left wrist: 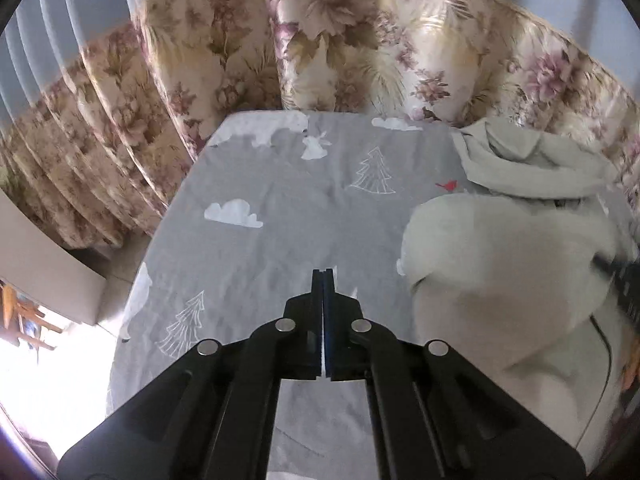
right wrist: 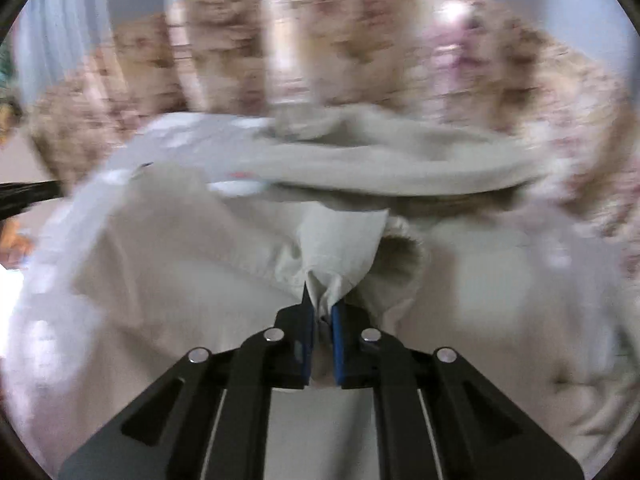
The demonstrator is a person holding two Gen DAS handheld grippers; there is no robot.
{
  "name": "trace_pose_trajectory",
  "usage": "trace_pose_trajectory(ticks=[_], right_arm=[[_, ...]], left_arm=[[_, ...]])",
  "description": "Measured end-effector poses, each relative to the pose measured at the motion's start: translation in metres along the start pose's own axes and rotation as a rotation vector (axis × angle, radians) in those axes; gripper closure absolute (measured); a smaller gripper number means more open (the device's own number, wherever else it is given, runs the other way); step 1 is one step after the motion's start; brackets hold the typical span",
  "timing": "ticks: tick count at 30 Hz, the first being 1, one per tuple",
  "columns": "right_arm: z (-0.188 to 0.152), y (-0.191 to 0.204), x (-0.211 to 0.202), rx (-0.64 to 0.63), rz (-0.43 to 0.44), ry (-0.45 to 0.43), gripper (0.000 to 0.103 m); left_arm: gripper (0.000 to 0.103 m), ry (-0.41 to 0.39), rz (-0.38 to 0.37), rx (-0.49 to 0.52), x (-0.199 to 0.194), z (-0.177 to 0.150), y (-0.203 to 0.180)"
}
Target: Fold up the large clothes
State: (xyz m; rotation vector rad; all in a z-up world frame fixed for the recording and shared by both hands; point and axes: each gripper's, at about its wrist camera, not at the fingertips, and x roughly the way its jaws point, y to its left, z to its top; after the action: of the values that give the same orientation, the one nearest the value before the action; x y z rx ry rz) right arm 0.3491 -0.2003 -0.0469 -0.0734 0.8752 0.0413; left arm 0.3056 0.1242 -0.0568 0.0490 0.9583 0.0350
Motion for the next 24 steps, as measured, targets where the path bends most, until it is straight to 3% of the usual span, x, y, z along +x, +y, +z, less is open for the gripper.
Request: trace_pose_trajectory(ticks=[1, 3, 4, 5, 6, 7, 8, 9, 10, 12, 13, 15, 18, 22, 24], right_arm=[[0.000, -0.020, -0.004, 0.016, -0.114, -0.016, 0.096], [0.000, -0.052, -0.010, 0.049, -0.261, -0.021, 0.095], [-0.001, -0.068, -0.007, 0.070, -0.285, 0.033, 0.094], [-0.004, -0.081, 0.000, 0.091, -0.262, 0.107, 0.092], [-0.007, -0.097, 0.001, 0.140, -0.173, 0.143, 0.089], [-0.009, -0.109, -0.004, 0.186, -0.107, 0.138, 0.082], [-0.013, -0.119, -0.014, 0.221, -0.090, 0.119, 0.062], [-0.015, -0.124, -0.023, 0.241, -0.089, 0.087, 0.052], [-0.018, -0.130, -0.040, 0.264, -0.083, 0.027, 0.050], [-0.025, -0.137, -0.058, 0.301, -0.054, -0.032, 0.048], [-0.025, -0.137, -0.058, 0.306, 0.008, -0.045, 0.048], [-0.027, -0.125, -0.046, 0.268, 0.072, -0.014, 0.048], [-0.035, -0.103, -0.028, 0.191, -0.014, -0.003, 0.048], [-0.051, -0.098, -0.016, 0.134, -0.049, -0.048, 0.048], [-0.058, -0.101, -0.008, 0.130, -0.074, -0.045, 0.048]], left_arm=[[0.087, -0.008, -0.035, 0.011, -0.004, -0.004, -0.008], [0.029, -0.027, -0.078, 0.027, -0.010, -0.011, -0.021], [0.023, -0.050, -0.078, 0.044, -0.012, -0.014, -0.034], [0.021, -0.059, -0.072, 0.064, -0.012, -0.015, -0.046], [0.021, -0.058, -0.073, 0.086, -0.011, -0.016, -0.057], [0.021, -0.054, -0.086, 0.114, -0.007, -0.015, -0.074], [0.021, -0.051, -0.096, 0.129, -0.004, -0.015, -0.083], [0.021, -0.046, -0.102, 0.141, -0.001, -0.014, -0.092], [0.021, -0.035, -0.107, 0.152, 0.003, -0.014, -0.104], [0.021, -0.006, -0.126, 0.158, 0.015, -0.014, -0.122], [0.021, 0.008, -0.136, 0.159, 0.022, -0.014, -0.131], [0.021, 0.039, -0.130, 0.159, 0.041, -0.014, -0.149], [0.020, 0.037, -0.048, 0.173, 0.064, -0.016, -0.161], [0.020, -0.012, -0.087, 0.126, 0.066, -0.020, -0.141], [0.020, -0.046, -0.033, 0.127, 0.065, -0.025, -0.135]])
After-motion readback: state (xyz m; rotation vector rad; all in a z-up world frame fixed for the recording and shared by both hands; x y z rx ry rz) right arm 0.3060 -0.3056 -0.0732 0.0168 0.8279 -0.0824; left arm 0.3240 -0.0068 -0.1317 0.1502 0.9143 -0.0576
